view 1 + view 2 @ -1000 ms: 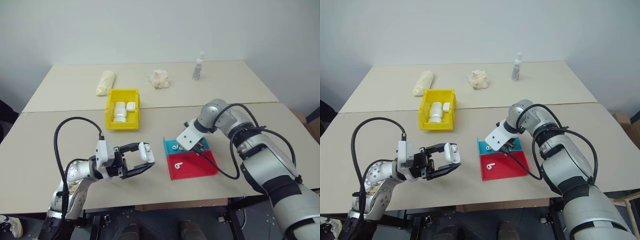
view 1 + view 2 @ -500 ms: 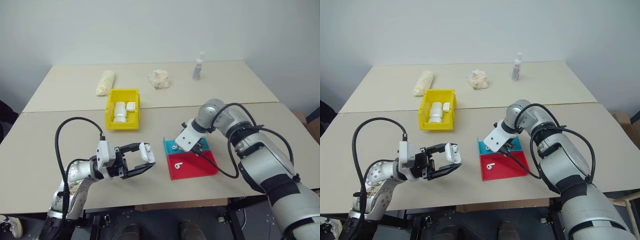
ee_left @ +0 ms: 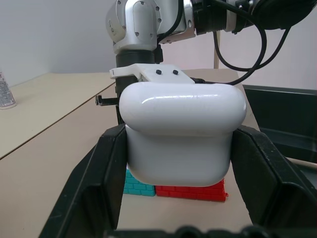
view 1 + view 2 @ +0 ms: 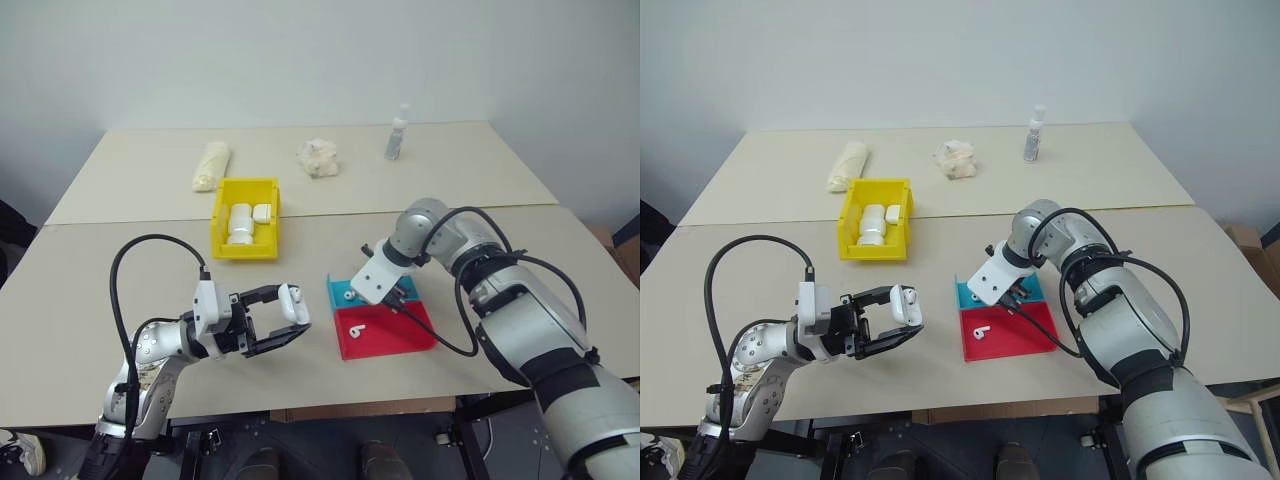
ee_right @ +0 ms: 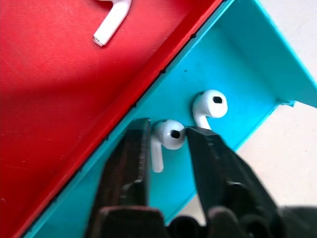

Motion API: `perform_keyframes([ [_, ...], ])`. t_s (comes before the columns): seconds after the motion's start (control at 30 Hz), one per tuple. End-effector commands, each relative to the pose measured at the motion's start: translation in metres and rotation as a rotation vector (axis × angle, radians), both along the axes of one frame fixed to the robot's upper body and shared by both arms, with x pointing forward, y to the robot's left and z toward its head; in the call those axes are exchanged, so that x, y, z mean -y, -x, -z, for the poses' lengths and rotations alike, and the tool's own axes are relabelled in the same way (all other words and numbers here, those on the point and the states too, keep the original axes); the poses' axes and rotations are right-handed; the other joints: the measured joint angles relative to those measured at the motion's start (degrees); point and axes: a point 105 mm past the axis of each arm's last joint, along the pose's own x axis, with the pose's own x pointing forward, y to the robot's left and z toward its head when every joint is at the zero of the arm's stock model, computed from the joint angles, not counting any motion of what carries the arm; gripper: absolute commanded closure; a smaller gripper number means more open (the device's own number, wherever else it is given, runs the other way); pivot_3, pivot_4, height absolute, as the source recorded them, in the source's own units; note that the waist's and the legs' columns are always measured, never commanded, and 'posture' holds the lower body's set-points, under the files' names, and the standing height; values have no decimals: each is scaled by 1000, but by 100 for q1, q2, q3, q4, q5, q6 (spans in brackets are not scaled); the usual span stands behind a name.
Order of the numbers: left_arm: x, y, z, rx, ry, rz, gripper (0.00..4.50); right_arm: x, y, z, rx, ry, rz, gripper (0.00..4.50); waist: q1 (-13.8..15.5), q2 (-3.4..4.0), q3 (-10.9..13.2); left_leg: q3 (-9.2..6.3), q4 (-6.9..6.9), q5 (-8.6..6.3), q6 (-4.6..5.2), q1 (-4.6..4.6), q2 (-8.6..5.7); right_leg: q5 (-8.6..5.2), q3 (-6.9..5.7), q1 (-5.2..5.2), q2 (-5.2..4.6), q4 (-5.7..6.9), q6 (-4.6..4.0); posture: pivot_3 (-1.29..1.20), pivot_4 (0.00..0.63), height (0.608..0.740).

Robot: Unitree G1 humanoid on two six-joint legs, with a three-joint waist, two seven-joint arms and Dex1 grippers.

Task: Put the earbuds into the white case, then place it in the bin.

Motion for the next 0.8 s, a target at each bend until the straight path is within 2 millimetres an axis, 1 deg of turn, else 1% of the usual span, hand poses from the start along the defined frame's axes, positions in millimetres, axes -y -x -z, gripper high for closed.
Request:
perform_keyframes([
  [0.03,4,4,-10,53,10,20,1707,-2,0,-4,16,-7,-14,2900,-1,0,0,0,0,0,0,0,0,0,0,0,0,0,0,0,150,740],
  [0.3,4,3,-11,53,11,19,1707,-1,-1,-2,21,-5,-5,2900,-1,0,0,0,0,0,0,1,0,0,0,0,0,1,0,0,150,740],
  [0.37,4,3,-11,53,11,19,1707,-1,-1,-2,23,-4,-6,3282,-1,0,0,0,0,0,0,2,0,0,0,0,0,1,0,0,150,740],
  [0.43,4,3,-11,54,12,20,1707,-1,-2,-2,25,-10,-4,3771,-1,0,0,1,-1,0,0,4,0,0,1,2,0,1,0,0,150,740],
  [0.8,4,2,-11,54,16,20,1707,-2,-2,-3,30,-24,3,3771,-2,0,0,1,-1,0,0,6,0,0,1,3,0,3,0,0,150,740],
])
